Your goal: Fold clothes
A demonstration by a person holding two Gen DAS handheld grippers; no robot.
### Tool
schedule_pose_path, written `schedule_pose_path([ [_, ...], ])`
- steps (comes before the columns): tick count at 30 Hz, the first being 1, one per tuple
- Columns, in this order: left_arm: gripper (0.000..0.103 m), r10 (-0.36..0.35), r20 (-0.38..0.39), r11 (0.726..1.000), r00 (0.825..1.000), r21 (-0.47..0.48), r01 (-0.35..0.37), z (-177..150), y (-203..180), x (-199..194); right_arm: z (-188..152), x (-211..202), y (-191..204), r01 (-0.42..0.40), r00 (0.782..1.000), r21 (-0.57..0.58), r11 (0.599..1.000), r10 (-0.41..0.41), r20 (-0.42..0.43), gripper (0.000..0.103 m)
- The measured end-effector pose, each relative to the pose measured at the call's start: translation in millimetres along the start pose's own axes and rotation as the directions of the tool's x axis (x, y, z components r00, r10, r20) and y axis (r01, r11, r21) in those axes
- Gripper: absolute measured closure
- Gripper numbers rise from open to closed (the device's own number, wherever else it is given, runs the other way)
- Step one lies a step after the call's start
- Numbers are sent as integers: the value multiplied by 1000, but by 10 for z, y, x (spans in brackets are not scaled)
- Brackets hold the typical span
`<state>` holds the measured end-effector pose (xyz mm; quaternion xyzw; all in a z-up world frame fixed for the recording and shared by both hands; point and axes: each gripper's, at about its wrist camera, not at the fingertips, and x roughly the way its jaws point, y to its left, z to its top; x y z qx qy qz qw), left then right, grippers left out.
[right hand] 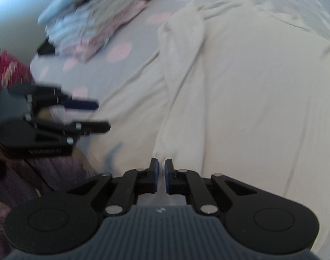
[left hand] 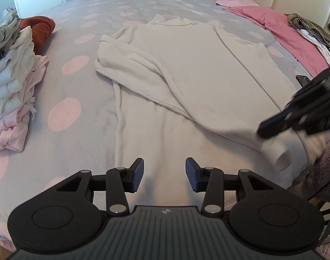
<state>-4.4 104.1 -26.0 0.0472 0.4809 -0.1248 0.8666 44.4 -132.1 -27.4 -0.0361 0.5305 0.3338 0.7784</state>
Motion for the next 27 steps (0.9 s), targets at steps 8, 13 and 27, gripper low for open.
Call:
schedule_pose_path([
  [8,63,-5,-17,1000,1000,11,5,29,-92,58,-226,-529,-882,127,983,319,939,-163,90,97],
  [13,63,-9,-43,1000,999,15,10,69,-130,132,-444,-664,-1221,195,966,424,885,-247,72,101],
  [27,63,80,128,984,989,146,-98,877,442,518,-377,-611,-1008,188,970,278,942,-222,95,79],
])
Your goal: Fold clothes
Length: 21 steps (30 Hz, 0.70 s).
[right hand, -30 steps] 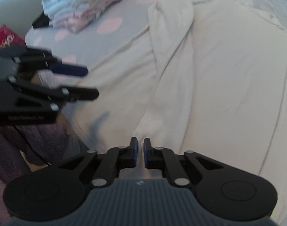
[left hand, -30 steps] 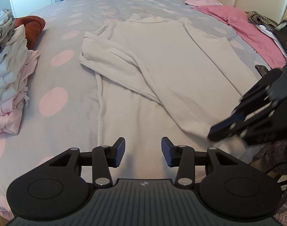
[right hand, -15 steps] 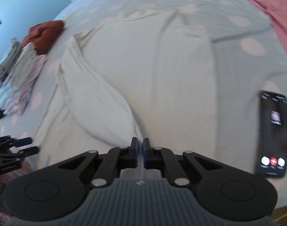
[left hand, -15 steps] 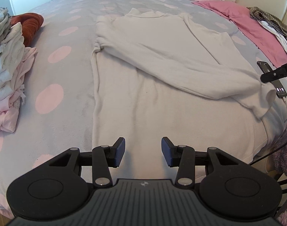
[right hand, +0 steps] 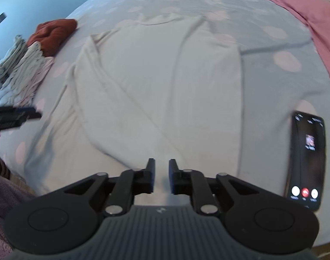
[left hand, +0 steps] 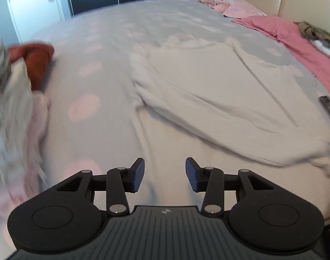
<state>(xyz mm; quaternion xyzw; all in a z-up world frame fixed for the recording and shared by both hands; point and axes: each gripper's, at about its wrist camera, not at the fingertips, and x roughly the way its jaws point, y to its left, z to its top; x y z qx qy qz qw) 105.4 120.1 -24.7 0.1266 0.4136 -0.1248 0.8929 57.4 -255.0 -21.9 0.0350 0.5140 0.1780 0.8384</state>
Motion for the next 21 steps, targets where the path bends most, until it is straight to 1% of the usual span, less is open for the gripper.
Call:
schedule_pose_path([
  [2,63,32,32,996,999,81,-34,74,42,179,58,82,121,-10,1000,-31,999,9,-16,79],
  [5,63,50,64,980,997,191,-62,139,28,434,138,197,327,-34,999,-89,995,31,-35,79],
  [6,64,48,72,975,996,211,-62,153,27,517,158,239,404,-47,998,-110,993,43,-39,79],
  [7,67,44,78,972,996,228,-61,165,28,599,178,281,481,-60,998,-132,989,54,-43,79],
  [9,69,14,85,966,996,256,-35,187,46,742,240,393,628,-93,995,-159,983,85,-55,79],
  [10,69,7,90,957,996,288,-33,188,45,821,272,456,697,-107,993,-170,980,98,-61,79],
  [11,69,21,102,945,995,324,-53,185,28,891,298,522,750,-113,992,-178,977,103,-68,79],
  [15,69,22,179,931,984,355,-86,225,28,1057,376,754,887,-130,989,-190,973,114,-95,79],
  [17,69,52,218,938,975,325,-123,266,55,1113,399,832,903,-134,988,-184,974,116,-105,79],
  [19,69,111,232,935,967,305,-180,296,123,1145,402,852,887,-125,988,-184,975,107,-109,79],
  [21,69,117,204,940,972,292,-175,295,249,1160,392,839,847,-101,991,-193,976,81,-110,79],
])
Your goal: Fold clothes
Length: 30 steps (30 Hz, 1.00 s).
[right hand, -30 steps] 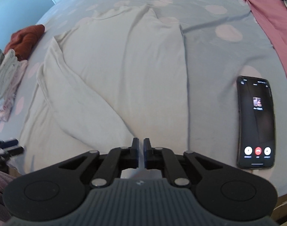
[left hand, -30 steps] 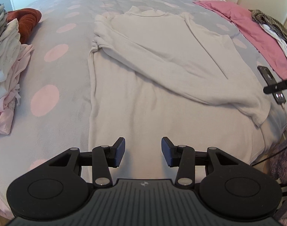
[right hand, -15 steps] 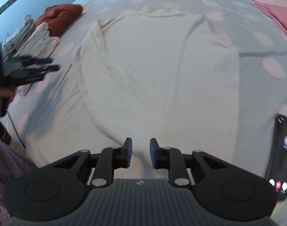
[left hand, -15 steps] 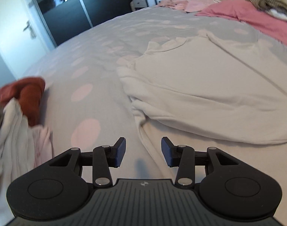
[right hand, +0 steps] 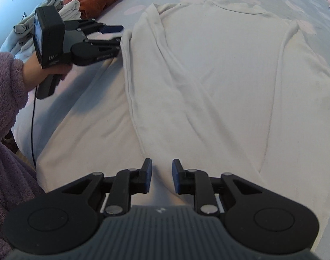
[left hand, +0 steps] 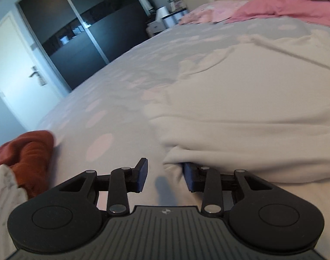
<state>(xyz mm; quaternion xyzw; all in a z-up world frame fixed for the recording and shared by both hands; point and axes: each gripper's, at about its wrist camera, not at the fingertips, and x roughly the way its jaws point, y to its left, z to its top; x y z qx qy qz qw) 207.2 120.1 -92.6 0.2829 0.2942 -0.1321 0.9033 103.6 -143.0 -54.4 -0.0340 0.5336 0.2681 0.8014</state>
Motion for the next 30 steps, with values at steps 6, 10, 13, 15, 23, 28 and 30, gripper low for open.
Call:
schedule_pose_path([
  [6,66,-55,46,998,997,27,54,-83,105,-93,-114,-107,-45,42,999,-59,997,-42,5,79],
  [10,75,-100,59,993,993,69,95,-70,50,-121,-223,-127,120,75,997,-218,973,-74,13,76],
  [13,82,-113,36,993,993,44,111,-60,81,-92,-322,-188,207,80,997,-311,947,-81,8,58],
  [15,88,-125,16,992,992,12,125,-55,119,-58,-368,-195,265,123,992,-370,921,-127,14,60],
  [23,92,-147,-14,985,989,-92,145,-18,198,-67,-555,-120,308,270,947,-564,781,-320,9,96],
  [28,92,-150,-30,981,988,-130,144,0,223,-47,-356,-311,-210,300,951,-300,906,-310,14,96],
  [30,92,-149,-34,981,988,-131,143,13,217,-43,-342,-373,-330,361,929,-275,891,-368,28,94],
])
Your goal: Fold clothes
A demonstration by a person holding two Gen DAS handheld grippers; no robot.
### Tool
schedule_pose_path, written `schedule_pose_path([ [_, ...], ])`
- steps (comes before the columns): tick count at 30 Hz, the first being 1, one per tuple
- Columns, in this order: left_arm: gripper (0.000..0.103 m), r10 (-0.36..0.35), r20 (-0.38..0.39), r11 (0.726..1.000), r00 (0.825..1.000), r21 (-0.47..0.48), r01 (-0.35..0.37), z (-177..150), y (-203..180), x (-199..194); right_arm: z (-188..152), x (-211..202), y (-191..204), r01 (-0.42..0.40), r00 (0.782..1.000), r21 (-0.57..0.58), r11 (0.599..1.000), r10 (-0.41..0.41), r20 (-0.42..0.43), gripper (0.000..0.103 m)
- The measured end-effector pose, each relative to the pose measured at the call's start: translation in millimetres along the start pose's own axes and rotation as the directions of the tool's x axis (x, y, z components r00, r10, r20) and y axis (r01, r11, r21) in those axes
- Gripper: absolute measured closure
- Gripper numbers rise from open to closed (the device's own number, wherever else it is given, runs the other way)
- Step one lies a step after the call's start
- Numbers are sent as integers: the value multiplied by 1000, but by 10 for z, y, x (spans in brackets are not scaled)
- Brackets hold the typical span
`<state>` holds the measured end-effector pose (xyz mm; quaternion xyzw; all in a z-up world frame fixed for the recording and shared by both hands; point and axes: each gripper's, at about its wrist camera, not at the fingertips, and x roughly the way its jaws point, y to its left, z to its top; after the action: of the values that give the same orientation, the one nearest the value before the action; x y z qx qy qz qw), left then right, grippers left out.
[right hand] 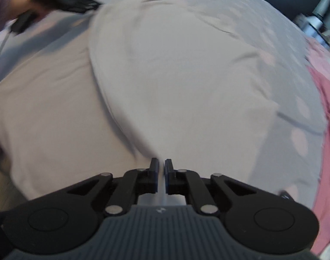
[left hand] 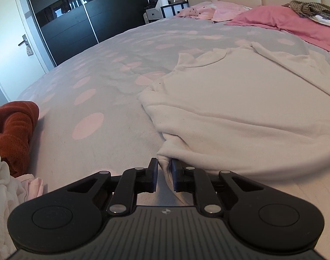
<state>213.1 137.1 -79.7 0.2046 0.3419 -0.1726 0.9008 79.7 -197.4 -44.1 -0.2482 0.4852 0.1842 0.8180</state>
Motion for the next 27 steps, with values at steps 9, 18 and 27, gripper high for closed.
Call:
schedule_pose_path([
  [9,92,-2,-17,1000,1000,-17,2,5,9,0,-234,-227,530,-77,997,-121,990,79,9,67],
  [18,93,-22,-22,999,1000,-34,21,0,39,-14,-479,168,677,11,998,-190,982,-23,-63,90],
  [27,95,-95,-12,977,995,-193,91,-53,261,-10,-68,-578,499,-427,904,-1,904,427,15,92],
])
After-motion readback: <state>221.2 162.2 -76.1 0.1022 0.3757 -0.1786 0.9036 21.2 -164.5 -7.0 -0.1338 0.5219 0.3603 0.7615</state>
